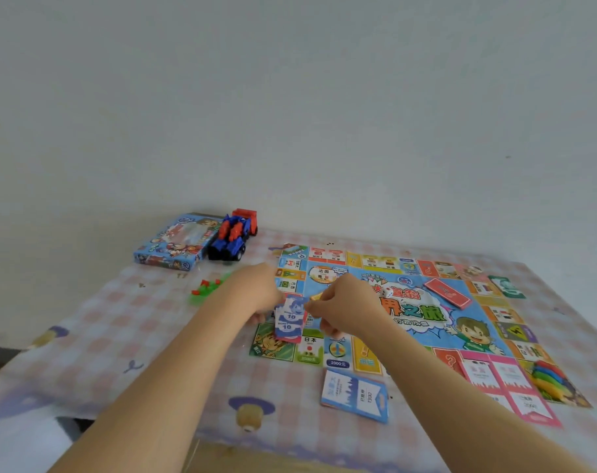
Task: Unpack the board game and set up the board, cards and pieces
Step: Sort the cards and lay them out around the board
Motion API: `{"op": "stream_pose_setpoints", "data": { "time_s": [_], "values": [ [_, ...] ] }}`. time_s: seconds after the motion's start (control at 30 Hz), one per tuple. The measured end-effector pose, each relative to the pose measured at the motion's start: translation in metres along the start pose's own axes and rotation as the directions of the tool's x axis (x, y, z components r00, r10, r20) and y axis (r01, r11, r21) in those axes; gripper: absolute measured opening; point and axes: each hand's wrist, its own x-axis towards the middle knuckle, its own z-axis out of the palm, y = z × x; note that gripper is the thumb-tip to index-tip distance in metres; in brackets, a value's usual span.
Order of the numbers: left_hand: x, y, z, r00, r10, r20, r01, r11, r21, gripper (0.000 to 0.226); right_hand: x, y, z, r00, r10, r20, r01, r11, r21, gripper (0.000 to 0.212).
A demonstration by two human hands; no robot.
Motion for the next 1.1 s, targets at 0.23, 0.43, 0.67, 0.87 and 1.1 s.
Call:
{"op": "stream_pose_setpoints", "data": {
  "time_s": [0.23,0.43,0.67,0.87,1.1],
  "values": [
    [0.003,0.000,0.008,0.999,-0.028,0.041,0.038,0.964,-0.263,0.022,0.002,-0.004,0.022,0.999,0.042,0.009,-0.042,0.998,-0.042,0.043],
    [0.002,-0.003,0.008,0.998,-0.027,0.063,0.045,0.950,-0.309,0.024,0.004,-0.002,0.020,0.996,0.078,0.036,-0.081,0.995,0.066,0.033],
    [-0.002,-0.005,0.007,0.998,0.030,0.063,-0.011,0.958,-0.287,0.019,0.006,0.004,0.012,0.988,0.128,0.091,-0.145,0.966,0.215,0.016],
    [-0.005,-0.006,0.015,0.993,0.112,-0.031,-0.115,0.974,-0.193,0.013,0.003,0.004,0.014,0.985,0.116,0.132,-0.148,0.952,0.268,0.023],
    [0.000,-0.007,0.020,0.977,0.153,-0.151,-0.188,0.949,-0.254,0.021,0.002,0.005,0.010,0.986,0.133,0.105,-0.162,0.917,0.365,0.036]
  ]
}}
